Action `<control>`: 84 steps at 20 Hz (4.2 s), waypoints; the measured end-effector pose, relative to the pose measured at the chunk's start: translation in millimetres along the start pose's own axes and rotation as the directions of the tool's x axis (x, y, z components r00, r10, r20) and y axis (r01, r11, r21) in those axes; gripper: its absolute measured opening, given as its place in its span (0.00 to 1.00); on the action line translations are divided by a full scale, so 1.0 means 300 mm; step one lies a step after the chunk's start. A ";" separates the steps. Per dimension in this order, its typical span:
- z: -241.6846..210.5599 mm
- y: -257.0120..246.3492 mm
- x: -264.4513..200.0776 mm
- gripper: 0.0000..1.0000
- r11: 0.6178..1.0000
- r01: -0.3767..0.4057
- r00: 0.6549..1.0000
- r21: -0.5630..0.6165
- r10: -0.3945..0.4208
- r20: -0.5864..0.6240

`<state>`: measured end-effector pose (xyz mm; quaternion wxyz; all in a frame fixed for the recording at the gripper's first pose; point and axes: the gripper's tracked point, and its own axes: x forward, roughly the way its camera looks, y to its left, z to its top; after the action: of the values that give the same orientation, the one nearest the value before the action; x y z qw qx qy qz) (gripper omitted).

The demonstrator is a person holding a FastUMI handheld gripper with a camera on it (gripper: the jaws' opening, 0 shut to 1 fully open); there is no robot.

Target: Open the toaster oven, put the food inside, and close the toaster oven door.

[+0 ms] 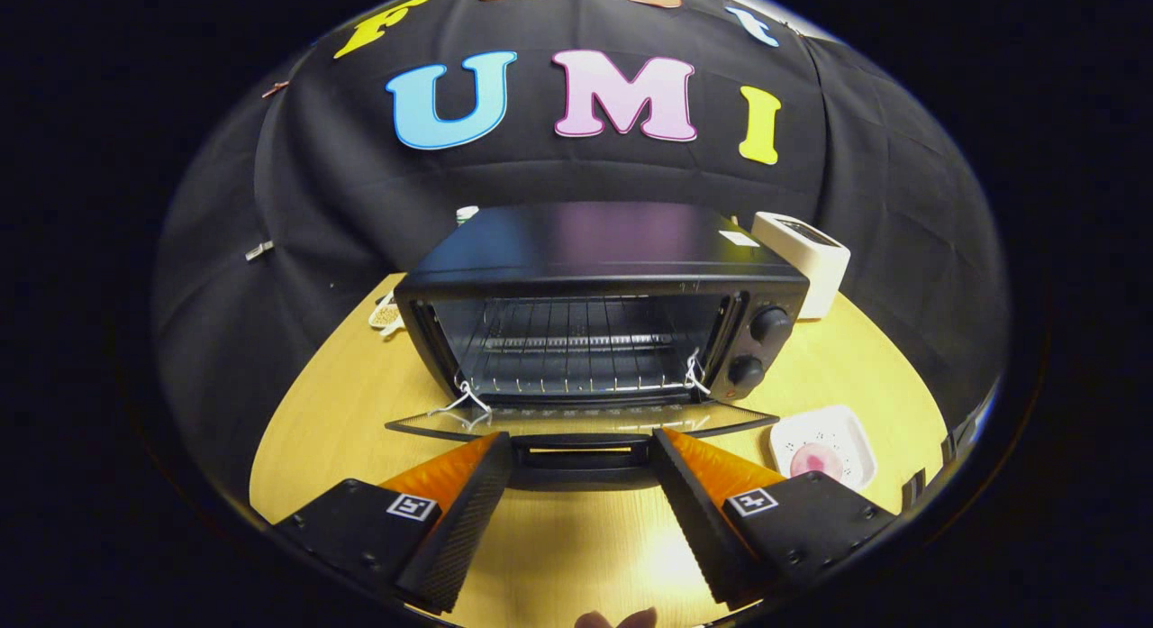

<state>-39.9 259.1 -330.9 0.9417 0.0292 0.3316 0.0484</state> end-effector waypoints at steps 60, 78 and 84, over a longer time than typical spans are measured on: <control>-0.378 -1.195 0.171 0.11 0.989 -0.044 0.661 0.144 0.137 -0.737; -0.244 -0.998 -0.011 0.05 0.768 -0.015 0.755 0.640 0.429 -0.497; -0.238 -0.791 -0.089 0.05 0.692 0.022 0.757 0.722 0.460 -0.464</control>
<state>-88.3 21.9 -390.6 0.6860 0.4013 0.6051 0.0480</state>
